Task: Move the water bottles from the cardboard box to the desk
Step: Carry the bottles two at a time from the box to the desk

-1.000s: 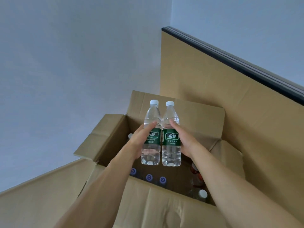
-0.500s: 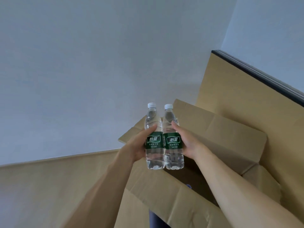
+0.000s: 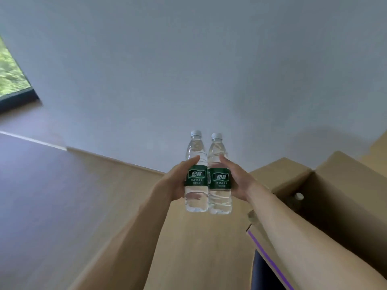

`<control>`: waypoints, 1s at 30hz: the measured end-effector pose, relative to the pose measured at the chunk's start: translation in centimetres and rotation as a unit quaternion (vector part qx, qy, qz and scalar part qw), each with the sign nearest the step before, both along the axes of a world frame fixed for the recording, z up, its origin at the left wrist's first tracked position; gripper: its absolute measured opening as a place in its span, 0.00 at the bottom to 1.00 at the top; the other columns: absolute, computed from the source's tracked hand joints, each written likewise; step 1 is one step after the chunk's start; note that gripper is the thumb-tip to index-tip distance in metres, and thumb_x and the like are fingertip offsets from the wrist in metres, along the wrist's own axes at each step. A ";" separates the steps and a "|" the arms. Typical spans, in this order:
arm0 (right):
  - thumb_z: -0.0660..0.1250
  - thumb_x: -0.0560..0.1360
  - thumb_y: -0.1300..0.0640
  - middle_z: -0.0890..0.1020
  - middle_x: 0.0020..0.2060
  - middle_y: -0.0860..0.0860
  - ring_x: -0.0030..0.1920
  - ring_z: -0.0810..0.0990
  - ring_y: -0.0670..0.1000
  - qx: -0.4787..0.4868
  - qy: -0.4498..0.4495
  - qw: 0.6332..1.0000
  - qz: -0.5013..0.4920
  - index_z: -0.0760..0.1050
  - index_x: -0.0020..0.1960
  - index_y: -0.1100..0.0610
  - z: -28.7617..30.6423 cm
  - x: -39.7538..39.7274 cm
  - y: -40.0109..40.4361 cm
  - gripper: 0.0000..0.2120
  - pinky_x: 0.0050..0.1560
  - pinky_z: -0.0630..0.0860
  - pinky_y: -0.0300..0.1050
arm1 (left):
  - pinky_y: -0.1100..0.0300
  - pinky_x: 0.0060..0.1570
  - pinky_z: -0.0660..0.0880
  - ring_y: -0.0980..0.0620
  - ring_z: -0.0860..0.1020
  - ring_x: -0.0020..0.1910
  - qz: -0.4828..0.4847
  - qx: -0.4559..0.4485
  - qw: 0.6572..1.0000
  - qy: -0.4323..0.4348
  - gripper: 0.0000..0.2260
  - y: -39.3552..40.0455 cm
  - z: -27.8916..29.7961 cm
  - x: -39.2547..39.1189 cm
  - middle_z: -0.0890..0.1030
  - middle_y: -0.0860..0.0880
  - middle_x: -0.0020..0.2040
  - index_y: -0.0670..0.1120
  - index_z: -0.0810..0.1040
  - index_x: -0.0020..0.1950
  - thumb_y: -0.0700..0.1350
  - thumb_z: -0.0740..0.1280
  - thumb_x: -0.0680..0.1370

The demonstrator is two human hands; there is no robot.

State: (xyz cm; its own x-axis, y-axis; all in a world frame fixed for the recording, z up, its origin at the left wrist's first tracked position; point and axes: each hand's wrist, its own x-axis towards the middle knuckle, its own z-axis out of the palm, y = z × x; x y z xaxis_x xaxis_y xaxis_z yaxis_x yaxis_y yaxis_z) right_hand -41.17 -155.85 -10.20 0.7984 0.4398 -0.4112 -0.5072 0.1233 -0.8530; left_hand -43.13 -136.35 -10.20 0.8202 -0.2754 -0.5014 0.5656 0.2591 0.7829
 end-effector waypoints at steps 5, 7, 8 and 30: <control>0.60 0.80 0.38 0.81 0.63 0.63 0.63 0.80 0.63 -0.006 -0.013 0.993 0.120 0.77 0.68 0.61 -0.7 -0.2 11.4 0.30 0.62 0.77 0.58 | 0.29 0.66 0.68 0.36 0.79 0.64 0.070 0.038 0.997 0.009 0.28 11.1 -0.8 -3.6 0.80 0.38 0.65 0.44 0.77 0.69 0.63 0.68 0.77; 0.60 0.81 0.39 0.81 0.62 0.63 0.61 0.82 0.61 -0.014 -0.016 0.986 0.165 0.78 0.67 0.61 -0.8 -0.5 15.8 0.29 0.59 0.78 0.56 | 0.31 0.67 0.69 0.38 0.79 0.64 0.109 0.046 0.993 0.016 0.29 15.1 -0.8 -5.6 0.81 0.39 0.65 0.45 0.77 0.70 0.64 0.68 0.77; 0.60 0.81 0.39 0.82 0.61 0.62 0.60 0.82 0.61 -0.015 -0.018 0.983 0.183 0.78 0.66 0.61 -0.9 -0.6 17.6 0.28 0.58 0.79 0.55 | 0.31 0.68 0.69 0.38 0.79 0.64 0.126 0.050 0.991 0.018 0.29 16.5 -0.7 -6.4 0.81 0.39 0.65 0.45 0.76 0.70 0.64 0.68 0.77; 0.66 0.79 0.43 0.82 0.60 0.62 0.57 0.82 0.60 0.017 0.035 0.848 0.529 0.74 0.70 0.62 -4.2 2.2 54.9 0.28 0.63 0.78 0.59 | 0.39 0.62 0.77 0.42 0.82 0.55 0.522 0.072 0.847 0.073 0.28 40.7 -1.4 -13.6 0.84 0.40 0.58 0.42 0.77 0.69 0.63 0.63 0.80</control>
